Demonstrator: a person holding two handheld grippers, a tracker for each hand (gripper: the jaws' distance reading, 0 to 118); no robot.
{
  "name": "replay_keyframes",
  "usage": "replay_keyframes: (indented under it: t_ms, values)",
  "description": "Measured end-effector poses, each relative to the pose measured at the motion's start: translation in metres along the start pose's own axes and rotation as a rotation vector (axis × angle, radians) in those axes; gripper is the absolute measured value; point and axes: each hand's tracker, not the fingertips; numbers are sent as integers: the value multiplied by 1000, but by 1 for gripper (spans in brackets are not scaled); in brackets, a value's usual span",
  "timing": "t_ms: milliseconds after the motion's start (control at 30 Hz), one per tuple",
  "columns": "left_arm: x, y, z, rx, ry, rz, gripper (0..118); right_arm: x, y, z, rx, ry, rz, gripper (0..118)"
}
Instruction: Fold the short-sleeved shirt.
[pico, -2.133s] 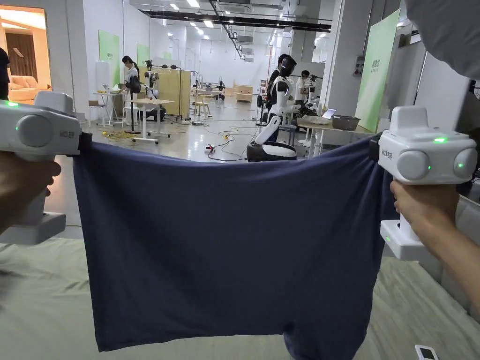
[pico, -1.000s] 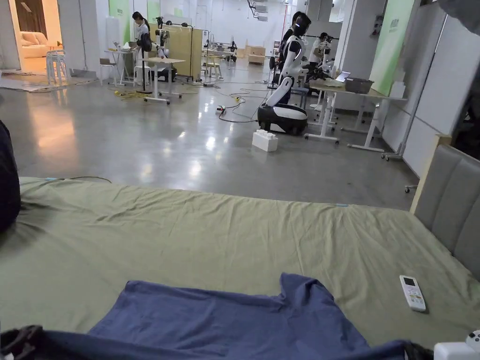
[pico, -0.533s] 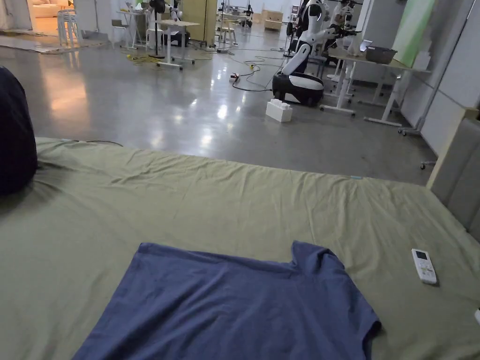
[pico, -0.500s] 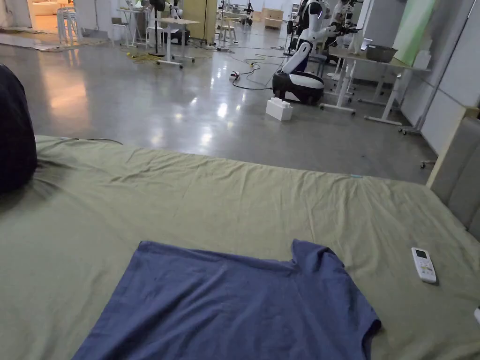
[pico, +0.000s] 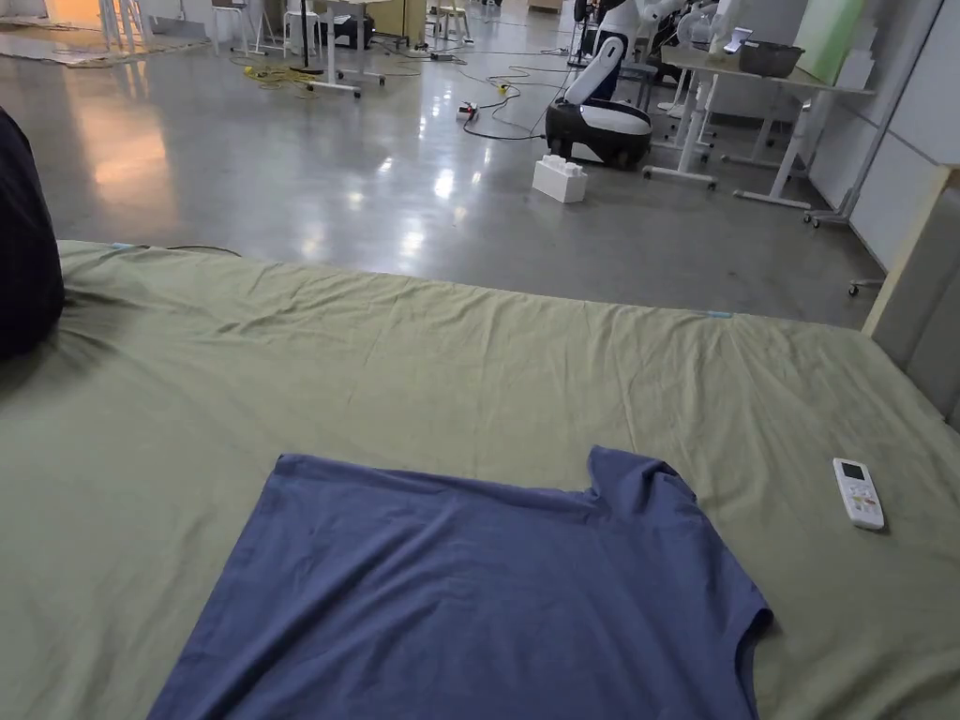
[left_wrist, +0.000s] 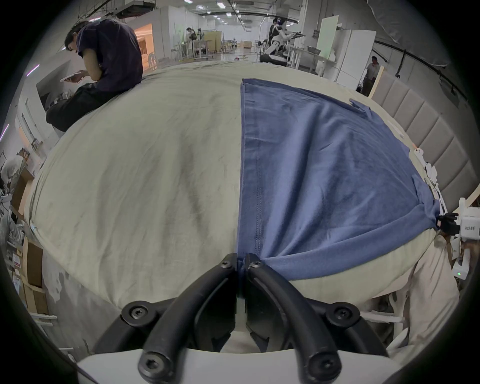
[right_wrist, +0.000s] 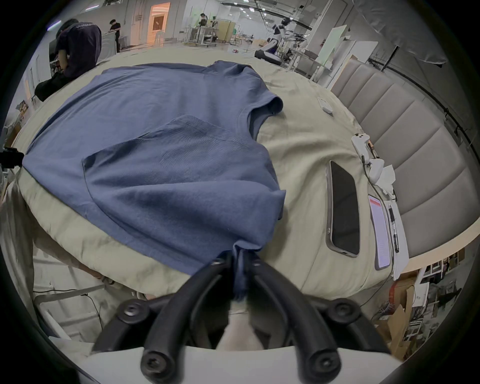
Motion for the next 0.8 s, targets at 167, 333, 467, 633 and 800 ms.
replay_keyframes:
  t_ms: [167,333,467,633,800]
  values:
    - [11,15,26,92,57,-5,62,8,18,36,75,-30,-79,73]
    - [38,48,53,305,23,-5,62,14,57,79,323,-70,-146,81]
    - [71,78,71,504,12,-10,60,10,89,95,584,-67,-275,72]
    - [108,101,89,726,75,0,44,-8,118,106,818,-111,-299,36]
    - [134,114,106,834,119,-21,4,-22,138,113,918,-130,-305,3]
